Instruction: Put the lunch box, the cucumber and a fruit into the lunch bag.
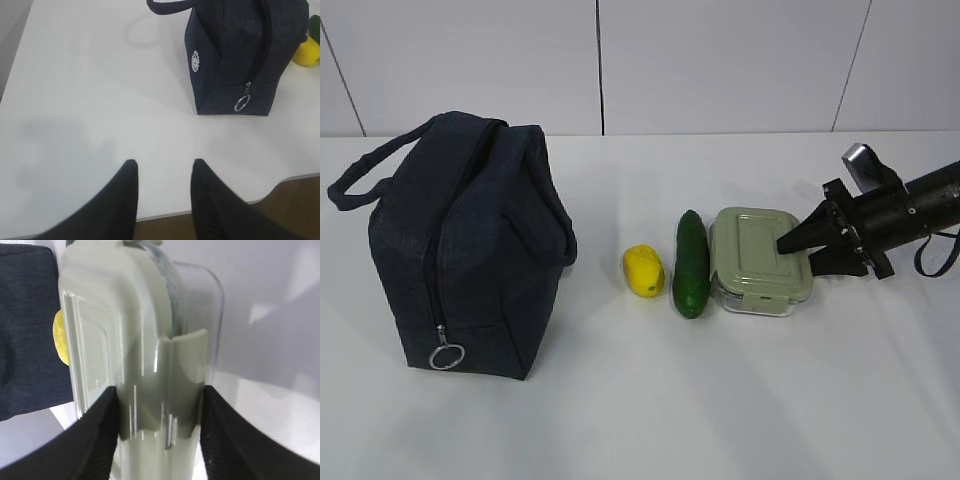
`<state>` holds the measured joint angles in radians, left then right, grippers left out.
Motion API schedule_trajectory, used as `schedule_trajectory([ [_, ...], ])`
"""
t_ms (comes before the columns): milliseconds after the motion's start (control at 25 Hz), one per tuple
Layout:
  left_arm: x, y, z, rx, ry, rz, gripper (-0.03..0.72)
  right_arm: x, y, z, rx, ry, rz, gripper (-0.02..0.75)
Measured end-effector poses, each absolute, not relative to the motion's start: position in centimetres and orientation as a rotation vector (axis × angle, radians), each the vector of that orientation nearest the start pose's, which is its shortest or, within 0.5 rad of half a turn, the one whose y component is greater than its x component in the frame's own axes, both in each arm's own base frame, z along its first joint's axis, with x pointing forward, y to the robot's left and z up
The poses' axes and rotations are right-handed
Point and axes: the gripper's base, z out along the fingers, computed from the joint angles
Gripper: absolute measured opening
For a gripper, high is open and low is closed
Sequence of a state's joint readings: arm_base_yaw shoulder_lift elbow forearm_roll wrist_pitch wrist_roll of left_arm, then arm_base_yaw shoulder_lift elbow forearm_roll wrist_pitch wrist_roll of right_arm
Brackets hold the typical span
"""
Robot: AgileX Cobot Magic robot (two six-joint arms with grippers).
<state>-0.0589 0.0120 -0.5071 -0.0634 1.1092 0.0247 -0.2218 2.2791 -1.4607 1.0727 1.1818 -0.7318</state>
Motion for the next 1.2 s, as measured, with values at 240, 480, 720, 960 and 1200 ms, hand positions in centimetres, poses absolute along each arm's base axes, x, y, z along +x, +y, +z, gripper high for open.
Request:
schedule_trajectory([
  [240,-0.64,-0.48,27.56,0.092,2.095,-0.097,0.238,41.93,-1.87,10.83,0.172,2.679,1.365,0.354],
  [480,-0.64,-0.48,27.56,0.092,2.095,-0.097,0.238,41.93,-1.87,10.83,0.182,2.681,1.368,0.354],
  [720,-0.64,-0.48,27.56,0.092,2.095,-0.097,0.238,41.94,-1.88,10.90,0.186,2.681,1.365,0.354],
  [960,-0.64,-0.48,27.56,0.092,2.095,-0.097,0.238,41.93,-1.90,10.87,0.187,2.684,1.361,0.354],
  [1200,-0.64,-0.48,27.56,0.092,2.095,-0.097,0.239,41.93,-1.90,10.87,0.189,2.685,1.362,0.354],
])
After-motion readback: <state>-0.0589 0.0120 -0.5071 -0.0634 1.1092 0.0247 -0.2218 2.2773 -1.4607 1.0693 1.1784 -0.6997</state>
